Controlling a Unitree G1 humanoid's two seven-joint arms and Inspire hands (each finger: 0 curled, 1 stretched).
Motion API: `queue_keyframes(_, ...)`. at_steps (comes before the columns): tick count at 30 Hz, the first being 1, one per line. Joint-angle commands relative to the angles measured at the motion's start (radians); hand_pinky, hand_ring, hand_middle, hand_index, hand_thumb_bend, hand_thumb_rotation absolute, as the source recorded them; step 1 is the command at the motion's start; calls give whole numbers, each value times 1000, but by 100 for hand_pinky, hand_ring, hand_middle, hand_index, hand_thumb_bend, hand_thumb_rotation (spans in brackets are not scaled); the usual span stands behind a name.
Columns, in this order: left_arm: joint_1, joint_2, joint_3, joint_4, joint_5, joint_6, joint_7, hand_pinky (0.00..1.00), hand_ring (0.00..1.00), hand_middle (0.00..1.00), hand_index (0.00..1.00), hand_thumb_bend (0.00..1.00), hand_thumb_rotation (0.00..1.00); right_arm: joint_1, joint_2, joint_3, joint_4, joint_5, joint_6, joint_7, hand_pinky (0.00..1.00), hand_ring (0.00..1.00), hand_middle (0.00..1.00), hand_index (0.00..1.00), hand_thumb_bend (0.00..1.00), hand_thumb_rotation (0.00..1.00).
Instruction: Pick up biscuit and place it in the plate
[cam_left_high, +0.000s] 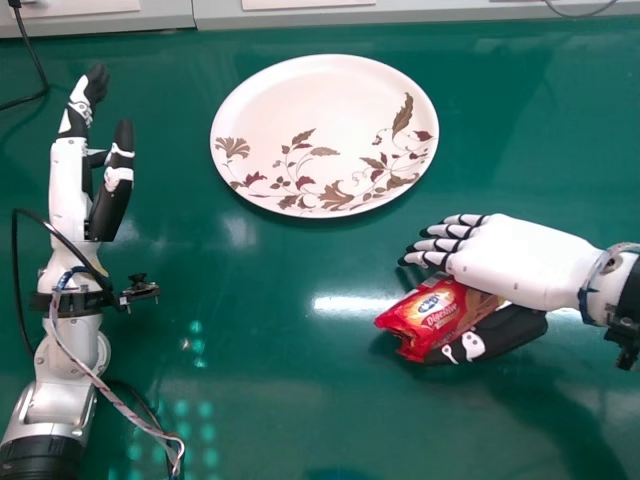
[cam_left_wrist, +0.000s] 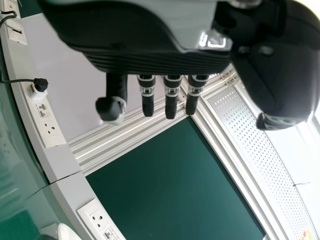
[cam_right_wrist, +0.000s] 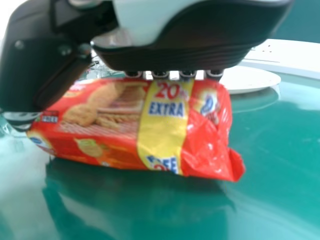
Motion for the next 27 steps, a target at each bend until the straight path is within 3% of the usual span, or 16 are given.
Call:
queue_keyframes(1,74,-27,-3,40,-18,-6,-7,0,100,100,100,64,98,-2,18,23,11,-19,-13,-22,97,100,100,100,100,44)
queue_keyframes(12,93,-24,11,-11,18,37,14,0,100,100,100,69,100,-35,32,62,58,-39,-14,-64,91,96,97,97,100,37)
queue_keyframes(27,87,-22,22,-38,-19,57,-10,0,100,100,100,72,100,-66,7,93,95,-8,-30,-35,86,93,93,93,100,35)
